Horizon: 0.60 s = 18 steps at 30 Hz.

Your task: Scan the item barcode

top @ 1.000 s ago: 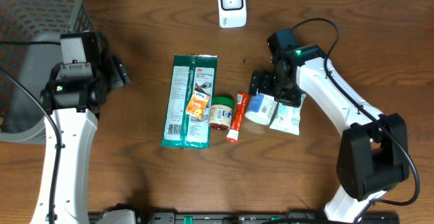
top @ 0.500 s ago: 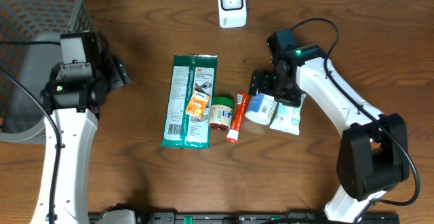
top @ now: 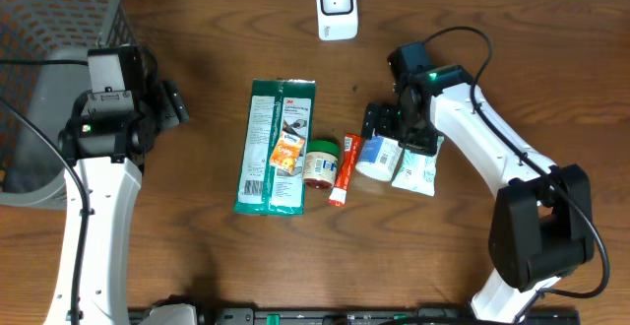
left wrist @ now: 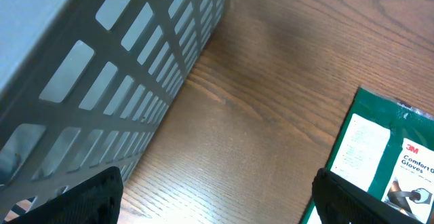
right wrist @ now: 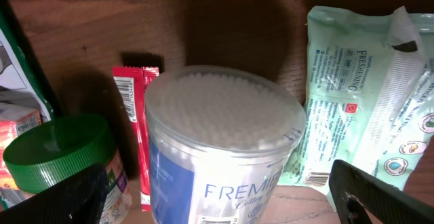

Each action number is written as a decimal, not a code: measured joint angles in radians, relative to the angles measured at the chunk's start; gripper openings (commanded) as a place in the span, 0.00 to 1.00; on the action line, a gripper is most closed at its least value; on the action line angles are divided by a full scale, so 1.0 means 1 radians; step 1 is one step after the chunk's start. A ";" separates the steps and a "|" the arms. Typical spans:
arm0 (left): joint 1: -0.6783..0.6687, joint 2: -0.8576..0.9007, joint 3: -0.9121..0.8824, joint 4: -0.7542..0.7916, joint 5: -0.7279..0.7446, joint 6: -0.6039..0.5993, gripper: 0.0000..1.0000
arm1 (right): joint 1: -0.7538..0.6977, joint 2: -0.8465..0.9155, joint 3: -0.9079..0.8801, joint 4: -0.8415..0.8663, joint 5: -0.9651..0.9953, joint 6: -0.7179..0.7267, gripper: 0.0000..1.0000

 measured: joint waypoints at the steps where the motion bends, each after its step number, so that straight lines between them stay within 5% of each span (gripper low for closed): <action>1: 0.000 0.000 0.000 0.000 0.000 0.000 0.87 | -0.002 0.000 0.000 0.000 0.000 0.000 0.99; 18: 0.000 0.000 0.000 0.000 0.000 0.000 0.87 | -0.043 0.000 0.000 0.026 -0.002 0.085 0.99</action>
